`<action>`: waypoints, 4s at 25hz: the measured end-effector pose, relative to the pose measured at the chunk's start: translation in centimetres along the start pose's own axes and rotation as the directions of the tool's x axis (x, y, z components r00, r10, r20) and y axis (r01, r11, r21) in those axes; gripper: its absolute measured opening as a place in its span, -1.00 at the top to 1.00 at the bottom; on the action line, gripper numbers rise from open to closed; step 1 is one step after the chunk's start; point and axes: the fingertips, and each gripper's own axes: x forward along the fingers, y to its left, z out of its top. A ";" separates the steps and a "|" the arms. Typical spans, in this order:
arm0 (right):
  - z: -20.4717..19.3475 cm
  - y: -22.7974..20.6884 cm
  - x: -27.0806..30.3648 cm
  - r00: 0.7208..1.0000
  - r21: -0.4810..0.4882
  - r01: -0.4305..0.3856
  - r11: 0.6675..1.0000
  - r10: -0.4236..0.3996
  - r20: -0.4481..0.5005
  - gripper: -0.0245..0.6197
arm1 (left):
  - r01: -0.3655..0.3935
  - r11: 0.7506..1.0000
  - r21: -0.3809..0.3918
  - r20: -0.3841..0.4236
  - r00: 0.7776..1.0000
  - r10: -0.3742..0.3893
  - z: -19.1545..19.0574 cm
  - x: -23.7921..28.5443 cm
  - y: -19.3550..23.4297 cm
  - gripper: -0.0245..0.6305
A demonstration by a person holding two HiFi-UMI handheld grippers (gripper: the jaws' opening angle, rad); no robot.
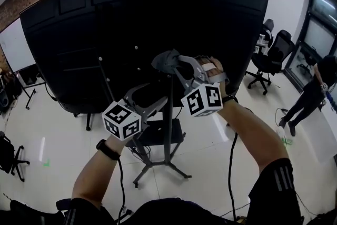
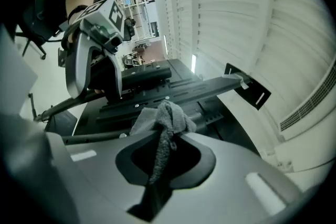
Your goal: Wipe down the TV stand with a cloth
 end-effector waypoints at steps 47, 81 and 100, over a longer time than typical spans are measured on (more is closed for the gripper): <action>-5.5 24.3 -2.0 0.968 -0.246 -0.249 0.937 0.232 -0.096 0.85 | -0.062 0.974 -0.219 -0.191 0.981 0.020 -18.7 -1.4 0.2 0.05; -12.0 52.2 -4.5 0.829 -0.019 -0.539 0.842 0.527 -0.185 0.85 | -0.180 0.905 -0.386 -0.444 0.896 -0.011 -46.5 -5.4 -2.2 0.04; -17.8 68.9 -5.7 0.696 0.049 -0.686 0.726 0.674 -0.247 0.85 | -0.233 0.873 -0.429 -0.541 0.840 -0.042 -62.1 -6.5 -2.2 0.00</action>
